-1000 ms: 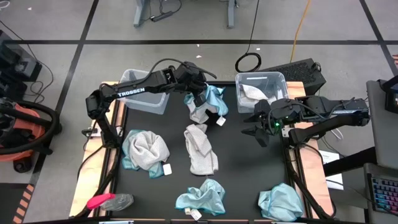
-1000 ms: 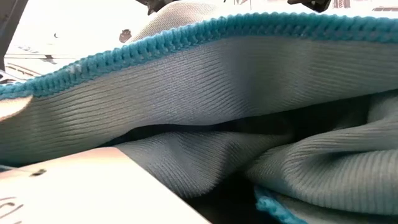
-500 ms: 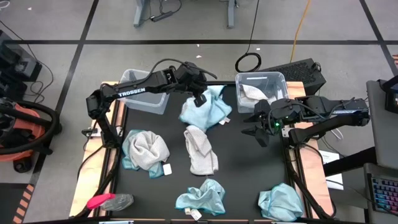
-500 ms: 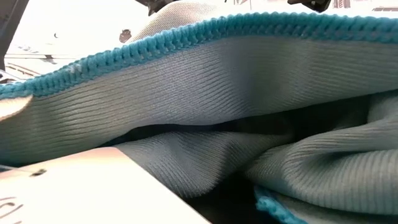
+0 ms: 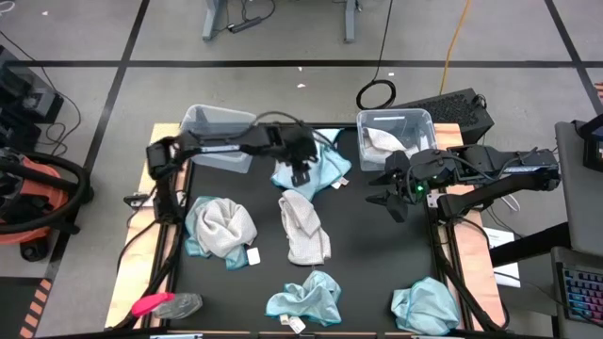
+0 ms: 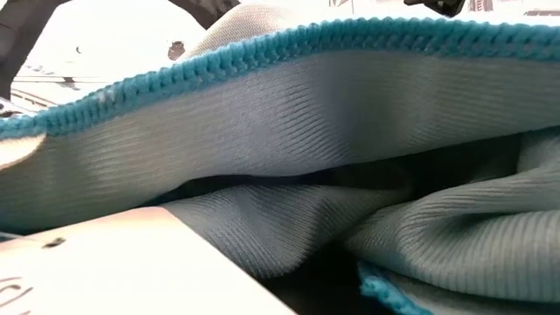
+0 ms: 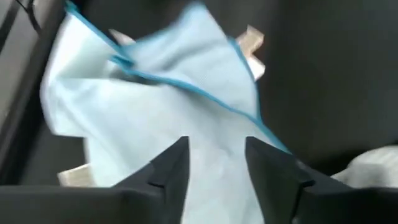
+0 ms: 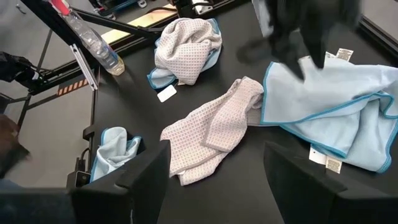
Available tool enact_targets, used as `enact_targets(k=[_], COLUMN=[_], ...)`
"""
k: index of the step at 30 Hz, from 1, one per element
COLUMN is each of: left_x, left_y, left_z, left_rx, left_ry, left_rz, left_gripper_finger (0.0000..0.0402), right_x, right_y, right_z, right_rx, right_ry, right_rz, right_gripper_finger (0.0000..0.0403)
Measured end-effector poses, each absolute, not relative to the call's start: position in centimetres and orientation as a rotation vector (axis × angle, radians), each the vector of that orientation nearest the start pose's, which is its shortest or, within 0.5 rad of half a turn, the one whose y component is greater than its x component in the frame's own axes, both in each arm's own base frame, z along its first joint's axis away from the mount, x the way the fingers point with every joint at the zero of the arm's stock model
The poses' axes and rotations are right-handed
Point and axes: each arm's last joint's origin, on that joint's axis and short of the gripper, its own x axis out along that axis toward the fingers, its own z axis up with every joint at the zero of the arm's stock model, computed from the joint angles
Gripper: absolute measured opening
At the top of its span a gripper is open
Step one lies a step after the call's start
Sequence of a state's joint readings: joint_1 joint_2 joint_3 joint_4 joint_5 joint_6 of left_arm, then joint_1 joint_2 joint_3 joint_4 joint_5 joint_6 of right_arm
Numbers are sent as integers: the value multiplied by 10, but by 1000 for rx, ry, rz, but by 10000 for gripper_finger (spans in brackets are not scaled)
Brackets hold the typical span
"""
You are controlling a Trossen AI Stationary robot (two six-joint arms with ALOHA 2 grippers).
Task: Sort microfiber towel by color & place in baskets
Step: Put the blue microfiber towel into the left transparent bin
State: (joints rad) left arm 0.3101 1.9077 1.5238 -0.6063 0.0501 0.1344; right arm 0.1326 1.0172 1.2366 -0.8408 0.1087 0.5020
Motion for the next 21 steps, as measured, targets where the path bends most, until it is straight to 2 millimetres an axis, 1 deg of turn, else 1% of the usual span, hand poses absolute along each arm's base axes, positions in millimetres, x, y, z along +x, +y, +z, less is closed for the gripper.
enact_targets(k=[2,4,6,8,10,12,14,17,18,19,21], left_x=[400,407,413,416,418,418,418,418,418,420,421], left_y=[117,111,109,110,110,110,110,112,113,114,116], left_z=[218,204,191,178,168,166,167,168,170,174,186], left_rx=[-20,25,70,95,96,94,100,102,95,84,80], left_ry=[1026,1053,1075,1110,1137,1142,1141,1138,1134,1127,1109], left_rz=[136,129,168,205,220,221,222,222,220,219,211], left_gripper_finger=[195,209,212,205,185,153,112,37,19,12,12], right_x=[185,185,185,185,185,185,184,184,184,184,184], right_y=[21,22,22,22,22,21,22,22,21,22,22], right_z=[384,384,384,384,384,384,384,384,384,384,383], right_rx=[417,421,422,424,425,425,424,420,417,415,413], right_ry=[608,608,608,608,608,609,609,609,609,609,611], right_rz=[-133,-134,-134,-135,-135,-135,-135,-134,-133,-133,-133], right_gripper_finger=[247,247,247,247,247,247,247,247,247,247,247])
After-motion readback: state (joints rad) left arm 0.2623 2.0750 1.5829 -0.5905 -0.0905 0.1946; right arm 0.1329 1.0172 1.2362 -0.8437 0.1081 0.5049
